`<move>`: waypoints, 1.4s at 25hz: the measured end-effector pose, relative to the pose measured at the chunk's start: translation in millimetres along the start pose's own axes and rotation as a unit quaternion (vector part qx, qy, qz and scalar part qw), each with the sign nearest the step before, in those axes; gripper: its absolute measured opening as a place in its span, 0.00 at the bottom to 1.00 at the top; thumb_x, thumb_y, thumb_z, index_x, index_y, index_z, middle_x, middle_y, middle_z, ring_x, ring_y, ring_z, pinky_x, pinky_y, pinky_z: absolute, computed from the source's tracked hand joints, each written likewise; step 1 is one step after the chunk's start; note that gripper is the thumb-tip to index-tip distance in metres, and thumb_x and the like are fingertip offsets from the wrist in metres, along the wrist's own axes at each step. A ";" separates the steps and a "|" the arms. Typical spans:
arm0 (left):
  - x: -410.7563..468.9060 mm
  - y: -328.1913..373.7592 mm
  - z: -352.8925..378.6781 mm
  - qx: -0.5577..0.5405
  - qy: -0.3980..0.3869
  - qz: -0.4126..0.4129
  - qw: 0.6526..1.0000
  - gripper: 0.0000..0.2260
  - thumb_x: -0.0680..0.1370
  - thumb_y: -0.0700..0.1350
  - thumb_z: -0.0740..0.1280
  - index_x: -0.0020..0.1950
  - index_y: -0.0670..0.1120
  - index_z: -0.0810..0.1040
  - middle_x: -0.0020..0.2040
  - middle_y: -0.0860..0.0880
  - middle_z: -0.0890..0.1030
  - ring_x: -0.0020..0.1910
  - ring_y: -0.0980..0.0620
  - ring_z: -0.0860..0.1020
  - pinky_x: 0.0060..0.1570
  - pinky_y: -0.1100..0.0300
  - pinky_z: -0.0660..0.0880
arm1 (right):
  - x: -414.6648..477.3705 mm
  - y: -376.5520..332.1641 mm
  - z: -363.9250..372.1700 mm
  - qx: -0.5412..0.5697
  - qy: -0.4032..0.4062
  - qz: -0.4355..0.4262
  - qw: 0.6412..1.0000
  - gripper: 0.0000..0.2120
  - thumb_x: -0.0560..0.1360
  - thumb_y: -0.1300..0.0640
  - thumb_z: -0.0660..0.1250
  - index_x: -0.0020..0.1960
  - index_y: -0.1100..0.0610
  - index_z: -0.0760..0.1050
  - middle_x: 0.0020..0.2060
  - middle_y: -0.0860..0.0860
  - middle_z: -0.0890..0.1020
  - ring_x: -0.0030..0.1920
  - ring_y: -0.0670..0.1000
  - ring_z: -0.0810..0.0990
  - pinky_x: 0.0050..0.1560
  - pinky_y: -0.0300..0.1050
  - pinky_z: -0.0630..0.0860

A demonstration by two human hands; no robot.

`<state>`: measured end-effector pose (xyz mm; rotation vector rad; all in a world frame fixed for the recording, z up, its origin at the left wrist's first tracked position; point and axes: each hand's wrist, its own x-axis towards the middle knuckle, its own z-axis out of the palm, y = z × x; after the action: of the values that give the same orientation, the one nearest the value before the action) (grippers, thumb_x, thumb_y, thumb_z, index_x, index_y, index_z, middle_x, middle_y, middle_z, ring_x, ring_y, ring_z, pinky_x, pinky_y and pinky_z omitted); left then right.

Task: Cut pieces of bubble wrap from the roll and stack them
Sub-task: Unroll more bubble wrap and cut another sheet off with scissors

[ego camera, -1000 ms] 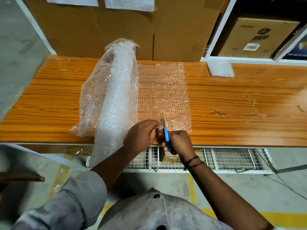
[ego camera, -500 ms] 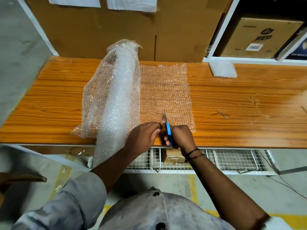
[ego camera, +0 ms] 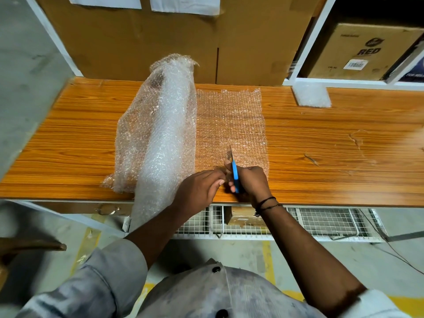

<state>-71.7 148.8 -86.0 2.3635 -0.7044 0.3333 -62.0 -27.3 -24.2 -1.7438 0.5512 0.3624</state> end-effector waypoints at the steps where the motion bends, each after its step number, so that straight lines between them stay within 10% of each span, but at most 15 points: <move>1: 0.6 -0.8 0.3 -0.001 -0.004 0.001 1.000 0.08 0.84 0.46 0.64 0.59 0.49 0.81 0.54 0.52 0.84 0.50 0.51 0.82 0.47 0.52 0.78 | 0.6 -1.7 0.2 0.007 0.003 -0.003 1.000 0.22 0.76 0.46 0.74 0.34 0.64 0.82 0.24 0.57 0.80 0.20 0.50 0.73 0.23 0.36 0.66; 35: 8.9 -9.1 -0.9 -0.017 -0.051 0.007 0.999 0.06 0.82 0.44 0.65 0.56 0.49 0.81 0.52 0.54 0.85 0.51 0.53 0.80 0.47 0.51 0.78 | 84.5 -41.0 1.9 -0.028 0.057 -0.039 0.997 0.13 0.73 0.53 0.75 0.41 0.64 0.83 0.31 0.59 0.85 0.24 0.55 0.82 0.26 0.41 0.75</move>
<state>-59.3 151.8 -86.4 2.3563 -0.7691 0.2075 31.2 -32.5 -34.7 -1.8436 0.5576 0.2261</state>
